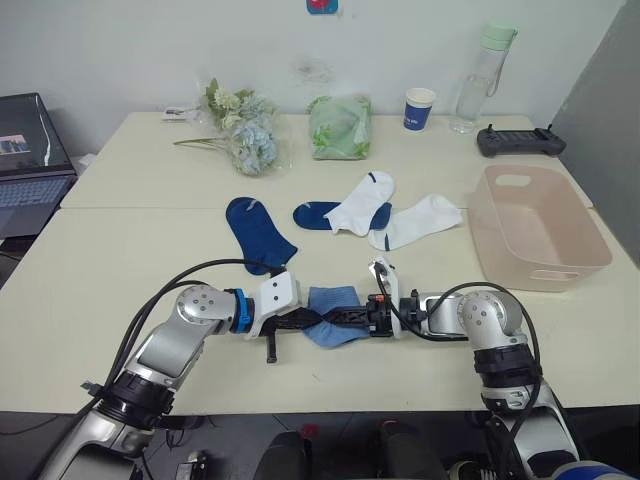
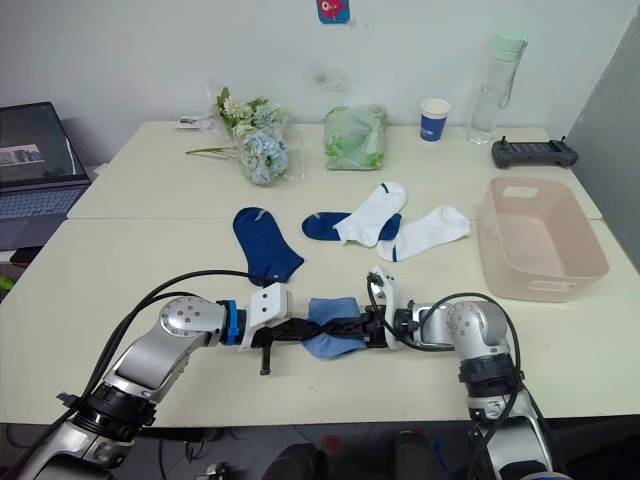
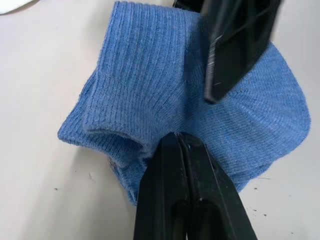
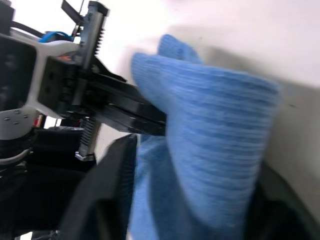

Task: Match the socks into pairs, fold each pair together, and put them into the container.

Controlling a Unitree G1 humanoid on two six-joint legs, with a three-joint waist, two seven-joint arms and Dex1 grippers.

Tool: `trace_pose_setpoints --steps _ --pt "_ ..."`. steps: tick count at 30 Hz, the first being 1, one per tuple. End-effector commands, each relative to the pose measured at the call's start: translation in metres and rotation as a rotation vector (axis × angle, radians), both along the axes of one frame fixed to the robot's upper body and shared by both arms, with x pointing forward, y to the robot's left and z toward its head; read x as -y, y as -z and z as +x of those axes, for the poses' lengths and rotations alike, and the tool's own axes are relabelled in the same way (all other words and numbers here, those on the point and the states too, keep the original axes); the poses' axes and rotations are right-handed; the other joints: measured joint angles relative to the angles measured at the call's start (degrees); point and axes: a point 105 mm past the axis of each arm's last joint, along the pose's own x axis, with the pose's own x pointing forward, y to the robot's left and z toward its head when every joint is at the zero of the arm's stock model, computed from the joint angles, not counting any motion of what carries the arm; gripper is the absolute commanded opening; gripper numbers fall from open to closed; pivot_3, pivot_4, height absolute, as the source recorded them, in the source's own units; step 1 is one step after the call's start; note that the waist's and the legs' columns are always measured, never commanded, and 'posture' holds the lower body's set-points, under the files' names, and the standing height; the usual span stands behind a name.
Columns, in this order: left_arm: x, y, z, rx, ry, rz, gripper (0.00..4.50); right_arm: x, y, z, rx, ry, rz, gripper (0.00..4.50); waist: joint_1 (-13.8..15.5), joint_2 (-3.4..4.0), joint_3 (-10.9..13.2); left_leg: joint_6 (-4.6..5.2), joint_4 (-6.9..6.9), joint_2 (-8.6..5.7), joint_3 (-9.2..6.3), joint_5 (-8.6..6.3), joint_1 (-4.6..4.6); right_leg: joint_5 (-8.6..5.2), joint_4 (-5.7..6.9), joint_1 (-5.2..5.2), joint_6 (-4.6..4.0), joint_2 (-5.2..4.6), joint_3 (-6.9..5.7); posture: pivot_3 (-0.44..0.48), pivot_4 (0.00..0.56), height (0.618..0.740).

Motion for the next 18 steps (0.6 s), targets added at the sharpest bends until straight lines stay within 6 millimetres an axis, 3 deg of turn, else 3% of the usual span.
trace_pose_setpoints --steps 1,5,8,10,16,18 --pt "-0.008 0.006 0.000 -0.015 -0.028 0.033 0.00 0.001 -0.008 0.003 0.030 0.001 0.015 1.35 0.0 0.00 0.0 0.00 0.00 0.00 0.01 0.00 0.00 0.00 -0.01 0.00 0.00 0.00 0.01 0.000 0.150 0.740" --pt "-0.010 0.005 0.002 -0.009 -0.027 0.034 0.00 0.007 -0.008 0.004 0.038 0.012 0.004 0.12 0.0 -0.01 0.0 0.00 0.00 0.00 -0.01 0.00 0.03 0.00 0.01 0.04 0.00 0.00 -0.01 0.000 0.150 0.740" --pt "-0.007 -0.003 0.003 0.004 -0.017 0.005 0.00 0.011 -0.010 0.005 0.050 0.021 0.003 0.01 0.0 -0.01 0.0 0.00 0.00 -0.01 0.00 0.00 0.02 0.03 0.00 0.04 -0.03 0.00 -0.01 0.000 0.150 0.740" --pt "-0.004 -0.019 0.002 -0.003 -0.016 -0.069 0.00 0.017 -0.017 0.007 0.098 0.043 0.001 0.01 0.0 0.01 0.0 0.00 0.00 -0.01 0.00 0.00 0.00 0.03 -0.02 0.02 -0.03 0.00 -0.01 0.000 0.150 0.740" --pt "0.003 -0.085 -0.004 -0.069 0.003 -0.311 1.78 0.056 -0.062 0.020 0.290 0.139 0.009 0.00 0.3 -0.01 0.1 0.00 0.01 -0.03 -0.02 0.00 -0.19 0.02 -0.10 -0.07 -0.01 -0.03 -0.05 0.000 0.150 0.740" --pt "0.012 -0.114 0.001 -0.038 0.011 -0.378 2.42 0.079 -0.084 0.027 0.385 0.185 -0.038 0.00 0.3 -0.01 0.2 0.00 0.01 -0.04 -0.01 0.00 -0.19 0.02 -0.12 -0.05 -0.01 -0.02 -0.05 0.000 0.150 0.740"
